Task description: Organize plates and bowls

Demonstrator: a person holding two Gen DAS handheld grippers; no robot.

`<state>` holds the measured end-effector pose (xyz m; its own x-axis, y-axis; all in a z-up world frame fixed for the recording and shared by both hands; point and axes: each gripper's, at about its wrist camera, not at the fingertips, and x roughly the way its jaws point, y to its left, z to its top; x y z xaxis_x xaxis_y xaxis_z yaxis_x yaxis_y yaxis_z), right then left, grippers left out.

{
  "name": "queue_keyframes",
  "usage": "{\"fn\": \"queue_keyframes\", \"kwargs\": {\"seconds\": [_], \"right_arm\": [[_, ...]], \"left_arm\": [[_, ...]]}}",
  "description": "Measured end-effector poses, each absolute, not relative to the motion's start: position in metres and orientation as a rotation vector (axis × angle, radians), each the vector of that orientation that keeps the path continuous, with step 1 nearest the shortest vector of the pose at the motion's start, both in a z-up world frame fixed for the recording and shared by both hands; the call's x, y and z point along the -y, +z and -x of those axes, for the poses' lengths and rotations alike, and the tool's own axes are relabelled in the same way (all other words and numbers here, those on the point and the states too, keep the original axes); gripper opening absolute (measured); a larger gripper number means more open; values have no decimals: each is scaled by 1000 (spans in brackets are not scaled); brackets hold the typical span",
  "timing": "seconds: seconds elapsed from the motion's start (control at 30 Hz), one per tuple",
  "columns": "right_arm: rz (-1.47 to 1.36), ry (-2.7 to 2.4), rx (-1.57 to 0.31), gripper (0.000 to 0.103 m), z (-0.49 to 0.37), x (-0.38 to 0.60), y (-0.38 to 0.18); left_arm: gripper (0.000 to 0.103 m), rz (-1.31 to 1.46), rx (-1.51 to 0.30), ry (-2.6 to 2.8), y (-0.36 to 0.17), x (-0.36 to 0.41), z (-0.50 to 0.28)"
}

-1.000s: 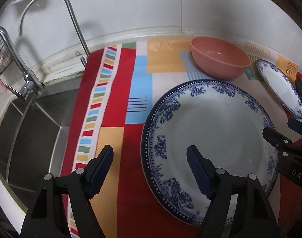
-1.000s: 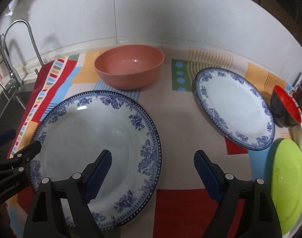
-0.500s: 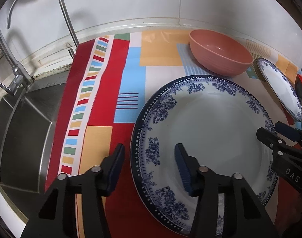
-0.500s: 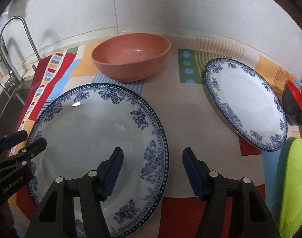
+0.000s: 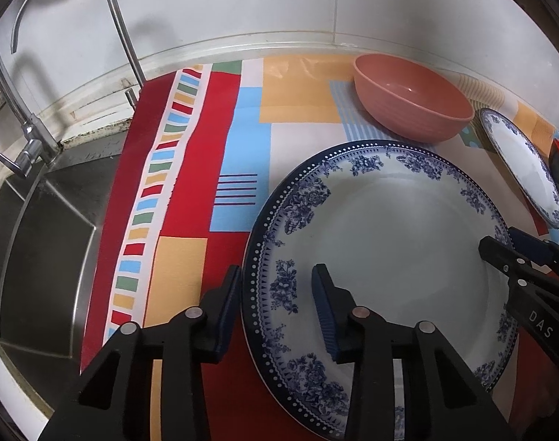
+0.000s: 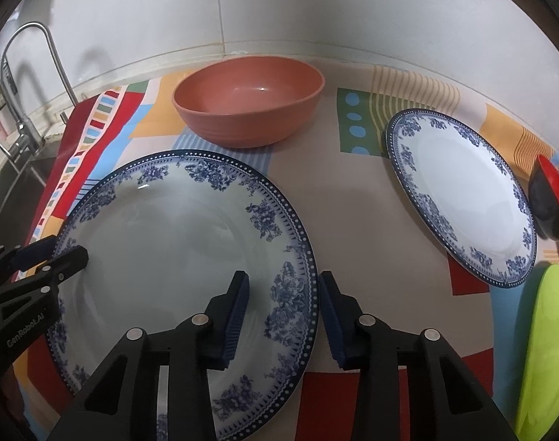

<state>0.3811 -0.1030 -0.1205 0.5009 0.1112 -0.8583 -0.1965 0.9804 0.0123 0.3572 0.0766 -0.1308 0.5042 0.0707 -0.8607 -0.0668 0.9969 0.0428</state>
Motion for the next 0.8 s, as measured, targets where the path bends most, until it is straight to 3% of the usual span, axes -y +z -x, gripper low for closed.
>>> {"fn": "queue_keyframes", "kwargs": {"seconds": [0.8], "right_arm": [[89, 196, -1019, 37, -330, 110, -83]], "left_arm": [[37, 12, -985, 103, -87, -73, -283]]}}
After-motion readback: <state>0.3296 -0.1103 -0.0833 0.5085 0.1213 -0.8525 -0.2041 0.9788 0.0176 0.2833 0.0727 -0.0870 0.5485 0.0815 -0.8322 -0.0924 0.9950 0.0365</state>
